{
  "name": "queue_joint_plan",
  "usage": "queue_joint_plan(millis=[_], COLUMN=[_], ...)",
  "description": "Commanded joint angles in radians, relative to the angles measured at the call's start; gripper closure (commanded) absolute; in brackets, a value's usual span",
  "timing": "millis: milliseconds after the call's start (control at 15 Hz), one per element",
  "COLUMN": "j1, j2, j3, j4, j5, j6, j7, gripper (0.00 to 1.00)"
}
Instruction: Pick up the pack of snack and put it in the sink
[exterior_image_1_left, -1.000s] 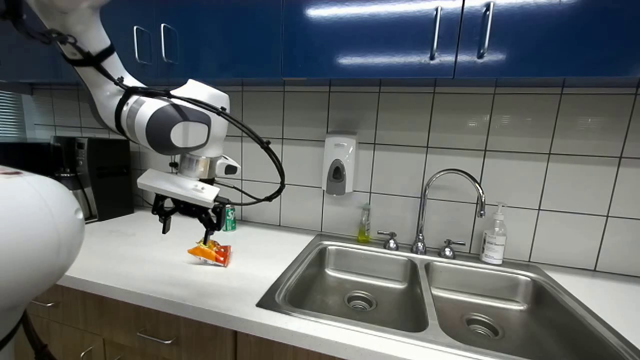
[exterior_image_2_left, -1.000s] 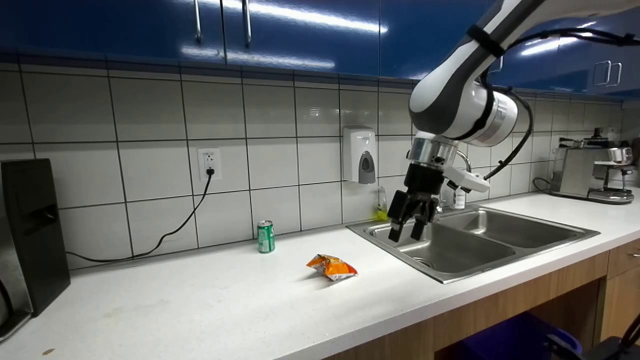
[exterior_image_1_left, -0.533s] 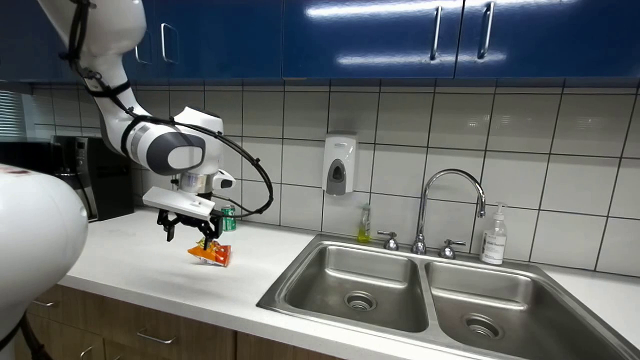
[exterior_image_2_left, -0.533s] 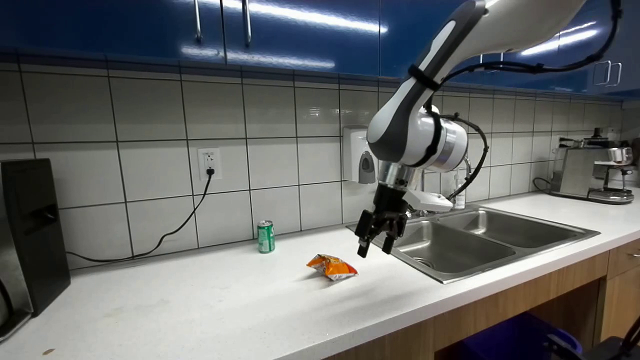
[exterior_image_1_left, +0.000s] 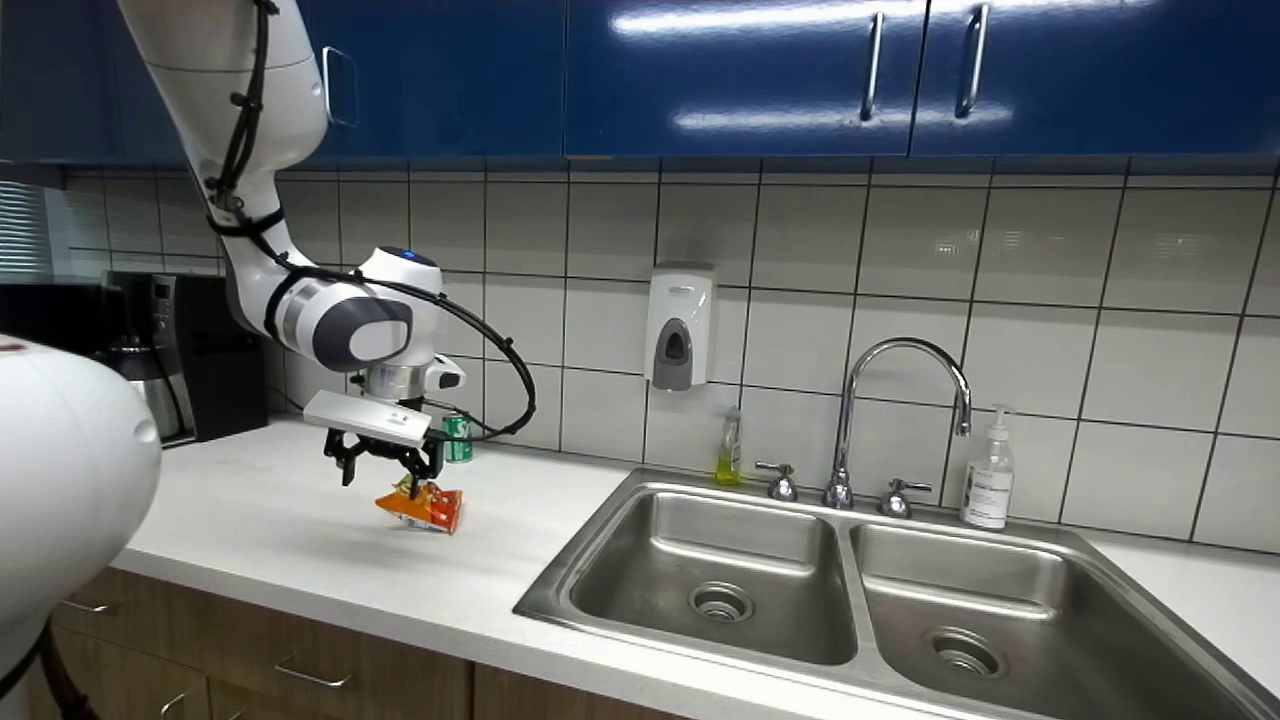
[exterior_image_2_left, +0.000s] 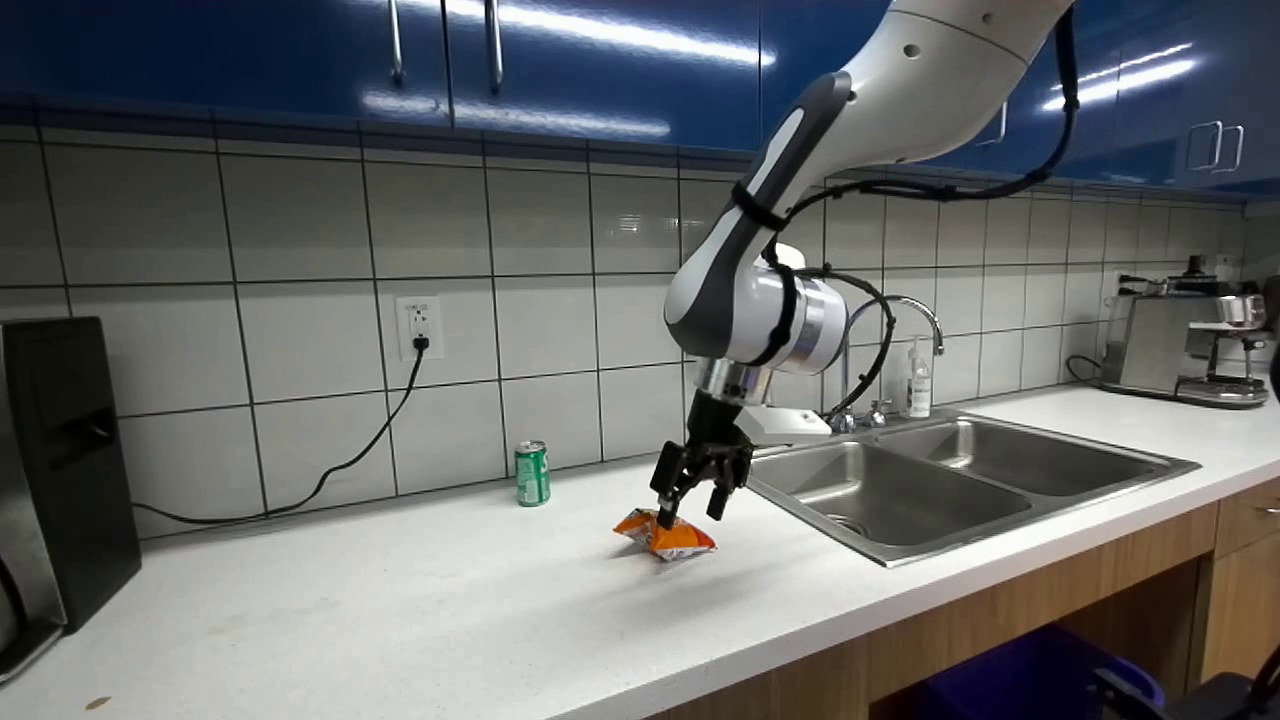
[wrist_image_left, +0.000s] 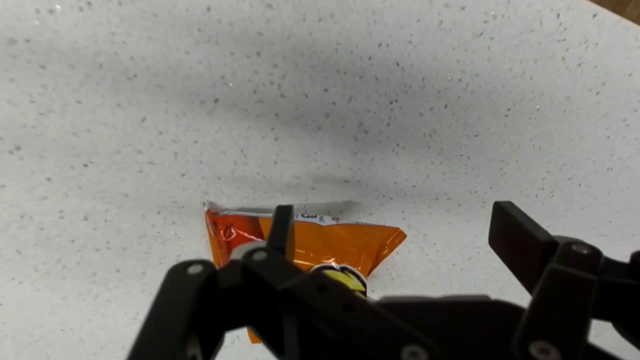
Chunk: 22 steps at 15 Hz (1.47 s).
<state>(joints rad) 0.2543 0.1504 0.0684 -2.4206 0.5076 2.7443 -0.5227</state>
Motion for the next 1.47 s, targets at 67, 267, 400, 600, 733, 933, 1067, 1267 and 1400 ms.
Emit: queue_joint_plan(millis=[67, 267, 400, 600, 733, 933, 1067, 1267, 1400], j1=[-0.101, -0.131, -0.145, -0.160, -0.167, -0.175, -0.178, -0.181, -0.185], j2=[0.082, 0.115, 0.137, 0.164, 0.183, 0.206, 0.220, 0.237, 0.248], j3=[0.090, 0.111, 0.120, 0.128, 0.132, 0.140, 0.142, 0.140, 0.138], j4=[0.097, 0.136, 0.156, 0.179, 0.194, 0.216, 0.231, 0.248, 0.256], j5=[-0.052, -0.097, -0.127, -0.166, -0.188, -0.213, -0.224, -0.246, -0.258], j6=[0.014, 0.019, 0.021, 0.019, 0.022, 0.025, 0.026, 0.024, 0.024], j7=[0.019, 0.034, 0.045, 0.062, 0.076, 0.093, 0.100, 0.116, 0.122], gripper=[0.00, 0.00, 0.00, 0.00, 0.00, 0.00, 0.00, 0.26, 0.42])
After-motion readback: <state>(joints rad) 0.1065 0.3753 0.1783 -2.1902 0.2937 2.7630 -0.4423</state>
